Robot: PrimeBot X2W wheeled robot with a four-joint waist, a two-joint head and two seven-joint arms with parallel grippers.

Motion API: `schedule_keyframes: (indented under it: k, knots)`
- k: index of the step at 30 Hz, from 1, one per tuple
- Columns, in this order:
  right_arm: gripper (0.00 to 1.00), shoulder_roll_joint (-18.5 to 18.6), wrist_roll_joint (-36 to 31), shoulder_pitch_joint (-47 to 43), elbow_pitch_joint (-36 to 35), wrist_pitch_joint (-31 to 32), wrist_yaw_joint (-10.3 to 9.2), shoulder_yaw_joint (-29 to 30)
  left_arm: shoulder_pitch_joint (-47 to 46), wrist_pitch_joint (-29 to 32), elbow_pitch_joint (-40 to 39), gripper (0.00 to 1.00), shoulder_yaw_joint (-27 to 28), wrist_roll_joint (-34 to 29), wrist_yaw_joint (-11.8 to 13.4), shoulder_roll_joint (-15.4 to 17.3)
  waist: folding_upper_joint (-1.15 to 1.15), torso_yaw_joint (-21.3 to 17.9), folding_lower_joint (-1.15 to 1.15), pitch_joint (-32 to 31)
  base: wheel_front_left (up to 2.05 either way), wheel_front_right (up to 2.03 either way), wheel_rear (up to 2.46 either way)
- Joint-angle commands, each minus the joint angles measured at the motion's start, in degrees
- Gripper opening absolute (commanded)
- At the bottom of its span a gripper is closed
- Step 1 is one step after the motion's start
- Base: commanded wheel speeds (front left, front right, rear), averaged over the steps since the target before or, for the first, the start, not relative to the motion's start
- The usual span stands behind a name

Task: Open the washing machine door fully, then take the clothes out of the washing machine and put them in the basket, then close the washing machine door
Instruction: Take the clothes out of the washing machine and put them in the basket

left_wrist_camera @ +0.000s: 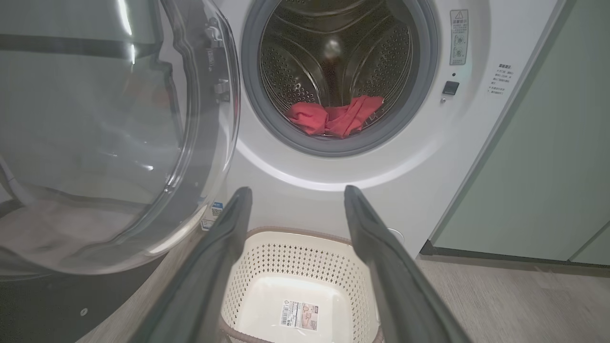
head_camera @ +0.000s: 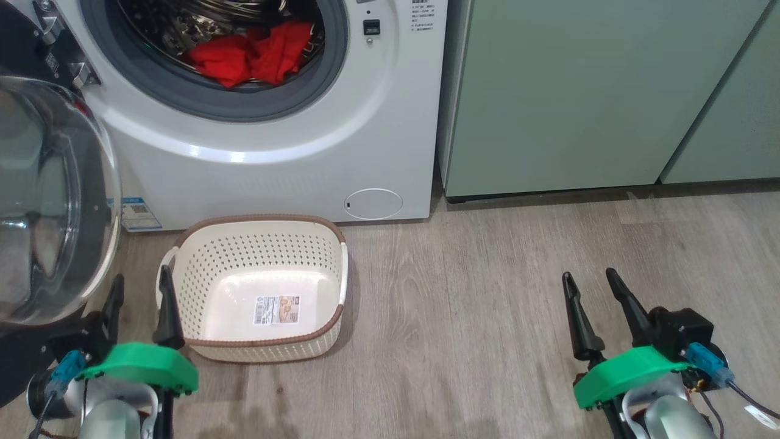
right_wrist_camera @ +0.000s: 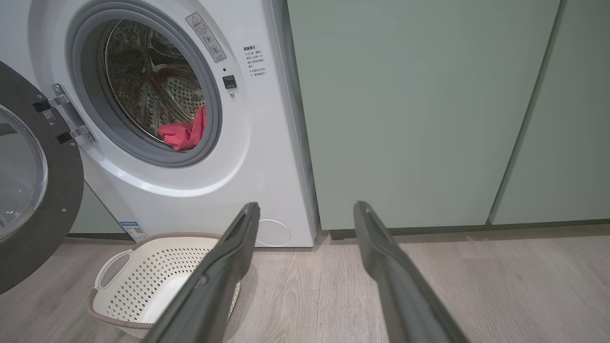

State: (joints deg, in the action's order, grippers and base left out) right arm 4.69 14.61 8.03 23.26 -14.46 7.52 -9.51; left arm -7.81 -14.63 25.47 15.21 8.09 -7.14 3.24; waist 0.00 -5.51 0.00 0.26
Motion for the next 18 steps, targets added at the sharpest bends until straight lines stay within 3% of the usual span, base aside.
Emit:
schedule_keyframes:
  k: [1, 12, 18]
  knots:
    - [1.00, 0.1, -0.4, 1.0, -1.6, -0.5, -0.03, -0.9, -3.1, -0.4, -1.7, 1.00, 1.2, 0.3, -0.3, 1.2, 0.00, 0.0, 0.00, 0.0, 0.00, 0.00, 0.00]
    - [1.00, 0.0, -0.4, 0.8, -1.5, -0.5, -0.03, -0.7, -3.4, -0.4, -0.2, 1.00, -1.5, 4.1, -0.3, 1.9, 0.00, 0.3, 0.00, 0.0, 0.00, 0.00, 0.00]
    - [1.00, 0.0, -0.4, 0.8, -1.5, -0.5, -0.03, -0.7, -3.5, -0.4, 0.7, 1.00, -3.3, 4.8, -0.3, 3.1, 0.00, 0.5, 0.00, 0.1, 0.76, -0.76, 0.00]
